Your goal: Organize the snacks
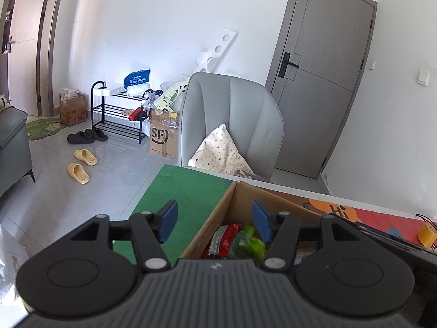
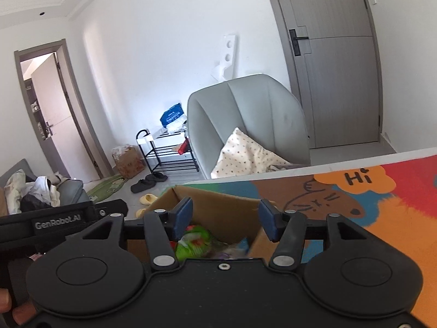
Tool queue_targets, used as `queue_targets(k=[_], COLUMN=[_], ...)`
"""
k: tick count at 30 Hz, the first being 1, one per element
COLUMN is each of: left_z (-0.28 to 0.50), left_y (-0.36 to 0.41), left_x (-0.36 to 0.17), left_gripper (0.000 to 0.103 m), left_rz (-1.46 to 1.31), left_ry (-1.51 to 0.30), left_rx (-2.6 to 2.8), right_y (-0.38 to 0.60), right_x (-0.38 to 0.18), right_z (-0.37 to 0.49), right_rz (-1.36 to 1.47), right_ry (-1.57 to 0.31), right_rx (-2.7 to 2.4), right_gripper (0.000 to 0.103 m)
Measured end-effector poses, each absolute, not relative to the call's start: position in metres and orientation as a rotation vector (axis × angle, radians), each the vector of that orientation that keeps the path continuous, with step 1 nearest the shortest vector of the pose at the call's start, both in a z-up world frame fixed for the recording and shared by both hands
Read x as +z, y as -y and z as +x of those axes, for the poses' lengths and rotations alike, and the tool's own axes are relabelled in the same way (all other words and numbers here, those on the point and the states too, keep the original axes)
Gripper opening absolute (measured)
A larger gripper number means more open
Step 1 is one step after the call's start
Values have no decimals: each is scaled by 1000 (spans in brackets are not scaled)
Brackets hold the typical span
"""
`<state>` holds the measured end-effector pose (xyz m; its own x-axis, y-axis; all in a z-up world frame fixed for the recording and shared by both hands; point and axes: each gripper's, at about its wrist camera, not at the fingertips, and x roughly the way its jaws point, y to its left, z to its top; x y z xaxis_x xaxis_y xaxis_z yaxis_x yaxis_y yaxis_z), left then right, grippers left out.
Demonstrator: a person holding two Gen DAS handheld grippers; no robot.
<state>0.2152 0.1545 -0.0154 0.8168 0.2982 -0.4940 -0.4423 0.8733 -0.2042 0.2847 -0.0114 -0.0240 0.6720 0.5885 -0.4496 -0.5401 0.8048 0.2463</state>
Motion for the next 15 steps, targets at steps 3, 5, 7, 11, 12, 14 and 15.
queue_targets(k=[3, 5, 7, 11, 12, 14, 15], left_z=[215, 213, 210, 205, 204, 203, 202], left_y=[-150, -146, -144, -137, -136, -134, -132], left_x=[-15, -14, -14, -13, -13, -14, -15], left_gripper=[65, 66, 71, 75, 77, 81, 82], left_rz=[-321, -316, -310, -300, -298, -295, -293], left_ry=[-467, -464, -459, -456, -458, -461, -464], left_rx=[398, 397, 400, 402, 401, 404, 407], right_y=[18, 22, 25, 34, 36, 40, 42], right_x=[-22, -21, -20, -20, -20, -20, -19], right_z=[280, 276, 272, 267, 266, 263, 261], right_rz=[101, 103, 104, 119, 120, 121, 120], right_ry=[-538, -536, -535, -534, -535, -536, -535], right_rx=[625, 619, 613, 599, 596, 589, 585], right_gripper=[54, 55, 55, 59, 60, 63, 64])
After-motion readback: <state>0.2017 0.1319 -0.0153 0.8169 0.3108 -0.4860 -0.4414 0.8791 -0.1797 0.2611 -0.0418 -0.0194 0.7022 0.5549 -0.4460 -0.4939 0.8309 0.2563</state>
